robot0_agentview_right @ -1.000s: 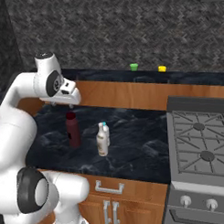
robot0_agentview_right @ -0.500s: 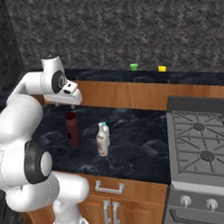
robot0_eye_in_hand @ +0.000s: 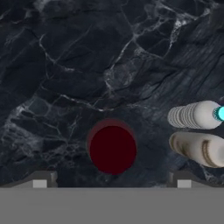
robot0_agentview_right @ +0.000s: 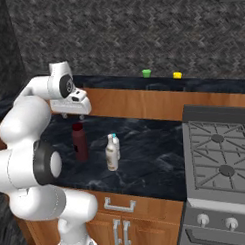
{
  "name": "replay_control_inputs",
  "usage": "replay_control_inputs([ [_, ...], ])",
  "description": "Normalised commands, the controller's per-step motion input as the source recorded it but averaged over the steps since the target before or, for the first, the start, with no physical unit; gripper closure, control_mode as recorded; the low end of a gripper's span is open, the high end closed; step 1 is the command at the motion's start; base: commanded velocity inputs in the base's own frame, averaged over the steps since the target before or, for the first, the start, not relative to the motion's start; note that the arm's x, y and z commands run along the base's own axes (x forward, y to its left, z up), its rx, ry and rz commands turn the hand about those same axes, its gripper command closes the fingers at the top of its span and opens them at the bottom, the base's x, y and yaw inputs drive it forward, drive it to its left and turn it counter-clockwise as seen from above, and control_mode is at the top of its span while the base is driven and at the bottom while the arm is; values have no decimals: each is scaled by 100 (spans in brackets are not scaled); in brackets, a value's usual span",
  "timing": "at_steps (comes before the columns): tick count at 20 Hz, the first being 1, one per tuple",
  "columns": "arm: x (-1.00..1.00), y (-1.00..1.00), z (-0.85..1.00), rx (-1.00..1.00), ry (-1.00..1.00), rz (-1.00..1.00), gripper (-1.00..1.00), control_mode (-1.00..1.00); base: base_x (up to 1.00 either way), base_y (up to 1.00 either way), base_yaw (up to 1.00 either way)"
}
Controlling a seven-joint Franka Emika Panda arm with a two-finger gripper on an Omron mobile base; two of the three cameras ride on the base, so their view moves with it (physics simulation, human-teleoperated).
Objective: Place the drinks on the dining counter in a tight cluster.
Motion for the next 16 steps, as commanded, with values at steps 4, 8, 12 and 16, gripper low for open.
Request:
replay_control_inputs([
  [4,0,-1,-25,-2,2,0,-100,-100,0,0,0],
  [8,0,0,-19,0,3,0,-100,-100,0,0,0],
  [12,-5,0,-16,0,7,0,-100,-100,0,0,0],
  [16,-5,0,-16,0,5,0,-100,-100,0,0,0],
])
